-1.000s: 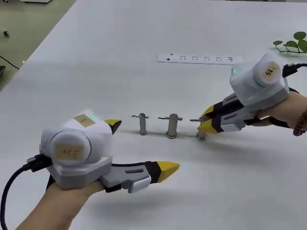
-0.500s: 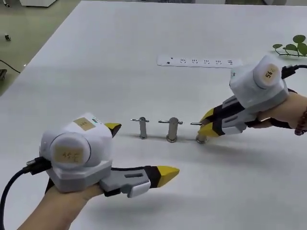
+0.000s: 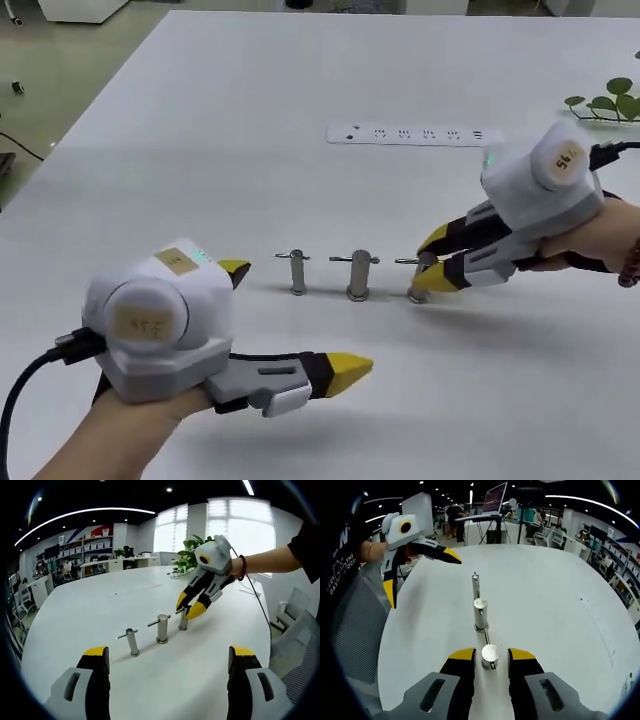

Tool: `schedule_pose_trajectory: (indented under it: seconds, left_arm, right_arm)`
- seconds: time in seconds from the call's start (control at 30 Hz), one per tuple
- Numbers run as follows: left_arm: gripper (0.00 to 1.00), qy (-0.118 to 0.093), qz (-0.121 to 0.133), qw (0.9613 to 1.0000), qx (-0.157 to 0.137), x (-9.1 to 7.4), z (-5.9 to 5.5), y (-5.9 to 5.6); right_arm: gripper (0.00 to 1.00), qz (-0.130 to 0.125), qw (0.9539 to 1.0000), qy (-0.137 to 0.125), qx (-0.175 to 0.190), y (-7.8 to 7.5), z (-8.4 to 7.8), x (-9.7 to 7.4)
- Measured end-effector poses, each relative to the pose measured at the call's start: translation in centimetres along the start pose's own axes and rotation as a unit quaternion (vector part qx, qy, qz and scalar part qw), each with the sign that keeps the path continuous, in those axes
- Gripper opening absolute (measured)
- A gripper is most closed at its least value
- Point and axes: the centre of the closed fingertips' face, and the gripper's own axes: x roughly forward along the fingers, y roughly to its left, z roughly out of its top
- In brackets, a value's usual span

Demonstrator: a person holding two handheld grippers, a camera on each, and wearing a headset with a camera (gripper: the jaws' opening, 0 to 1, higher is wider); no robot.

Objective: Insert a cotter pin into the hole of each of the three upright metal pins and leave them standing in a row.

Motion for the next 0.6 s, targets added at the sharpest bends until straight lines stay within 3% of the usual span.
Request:
schedule_pose_trajectory:
  seconds: [0.13, 0.23, 0.37, 0.6]
  left_arm:
    - [0.99, 0.004, 0.001, 1.0000, 0.001, -0.1, 0.1, 0.2]
    - [0.99, 0.003, 0.000, 1.0000, -0.003, -0.2, 0.3, 0.4]
    - [0.99, -0.002, 0.000, 1.0000, -0.006, -0.4, 0.8, 0.8]
    - [0.99, -0.006, 0.005, 0.9999, -0.011, -0.8, 1.4, 1.3]
  right_arm:
    - [0.27, -0.014, 0.9996, -0.011, 0.021, 0.0, 0.5, -1.0]
    - [0.36, -0.027, 0.9965, -0.009, 0.079, 0.4, 0.4, -1.5]
    - [0.44, -0.045, 0.9949, -0.017, 0.089, 0.9, 0.6, -2.2]
    - [0.54, -0.076, 0.9860, -0.040, 0.143, 2.2, 1.1, -3.1]
